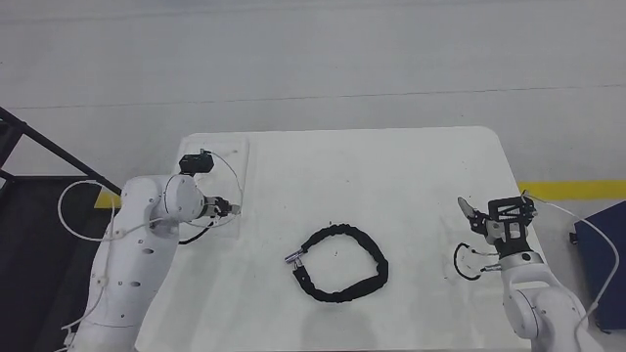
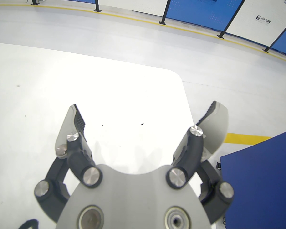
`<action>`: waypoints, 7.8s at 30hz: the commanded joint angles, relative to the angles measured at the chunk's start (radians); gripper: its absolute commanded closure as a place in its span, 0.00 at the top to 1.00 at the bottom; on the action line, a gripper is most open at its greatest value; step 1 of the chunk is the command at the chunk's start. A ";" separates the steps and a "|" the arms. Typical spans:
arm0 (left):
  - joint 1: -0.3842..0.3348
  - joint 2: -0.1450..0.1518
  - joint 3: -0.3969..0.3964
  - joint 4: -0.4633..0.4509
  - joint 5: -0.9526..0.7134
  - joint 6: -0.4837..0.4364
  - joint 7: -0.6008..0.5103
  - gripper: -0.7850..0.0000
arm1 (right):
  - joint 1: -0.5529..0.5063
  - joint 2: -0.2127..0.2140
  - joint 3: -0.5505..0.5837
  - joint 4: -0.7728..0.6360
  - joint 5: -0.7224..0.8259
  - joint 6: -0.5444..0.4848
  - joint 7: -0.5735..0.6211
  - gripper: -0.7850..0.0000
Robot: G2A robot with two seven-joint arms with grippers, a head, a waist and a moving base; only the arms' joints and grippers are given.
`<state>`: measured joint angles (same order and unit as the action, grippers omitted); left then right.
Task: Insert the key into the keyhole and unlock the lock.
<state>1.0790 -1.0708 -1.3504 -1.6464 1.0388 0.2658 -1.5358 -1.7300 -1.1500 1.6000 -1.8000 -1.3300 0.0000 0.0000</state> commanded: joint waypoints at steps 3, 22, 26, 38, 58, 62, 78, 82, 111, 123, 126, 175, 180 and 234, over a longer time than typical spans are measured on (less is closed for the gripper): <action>-0.044 0.018 0.038 0.057 -0.040 0.018 0.000 1.00 | 0.000 0.000 0.000 0.000 0.000 0.000 0.000 1.00; -0.067 0.120 0.125 0.059 -0.142 0.019 0.000 0.25 | 0.000 0.000 0.000 0.000 0.000 0.000 0.000 1.00; -0.077 0.136 0.138 0.067 -0.160 0.019 0.000 0.25 | 0.000 0.000 0.000 0.000 0.000 0.000 0.000 1.00; -0.110 0.147 0.188 0.103 -0.186 0.019 0.000 0.18 | 0.000 0.000 0.000 0.000 0.000 0.000 0.000 1.00; -0.175 0.160 0.158 0.131 -0.205 0.019 0.000 0.00 | 0.000 0.000 0.000 0.000 0.000 0.000 0.000 1.00; -0.175 0.185 0.098 0.081 -0.298 0.019 0.000 0.00 | 0.000 0.000 0.000 0.000 0.000 0.000 0.000 1.00; 0.236 0.290 -0.329 -0.065 -1.237 -0.162 0.090 0.00 | 0.000 0.000 0.000 0.000 0.000 0.000 0.000 1.00; 0.401 0.279 -0.398 -0.115 -1.382 -0.317 0.184 0.00 | 0.000 0.000 0.000 0.000 0.000 0.000 0.000 1.00; 0.388 0.213 -0.083 0.165 -1.551 -0.677 0.331 0.00 | 0.000 0.000 0.000 0.000 0.000 0.000 0.000 1.00; 0.388 0.213 -0.083 0.165 -1.551 -0.677 0.331 0.00 | 0.227 0.004 -0.136 0.004 -0.268 -0.173 -0.030 1.00; 0.388 0.213 -0.083 0.165 -1.551 -0.677 0.331 0.00 | 0.296 0.003 -0.208 0.019 -0.340 -0.263 -0.038 1.00; 0.388 0.213 -0.083 0.165 -1.551 -0.677 0.331 0.00 | 0.946 -0.080 -0.902 0.255 -0.218 -1.012 0.260 1.00; 0.388 0.213 -0.083 0.165 -1.551 -0.677 0.331 0.00 | 1.022 -0.100 -1.022 0.339 -0.148 -1.012 0.332 1.00; 0.388 0.213 -0.083 0.165 -1.551 -0.677 0.331 0.00 | 1.113 -0.225 -1.195 0.658 -0.246 -0.977 0.193 0.00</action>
<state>1.4670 -0.8582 -1.4335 -1.4814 -0.5117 -0.4111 -1.2043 -0.6138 -1.3791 0.3930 -1.1370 -1.5841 -0.9777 0.2056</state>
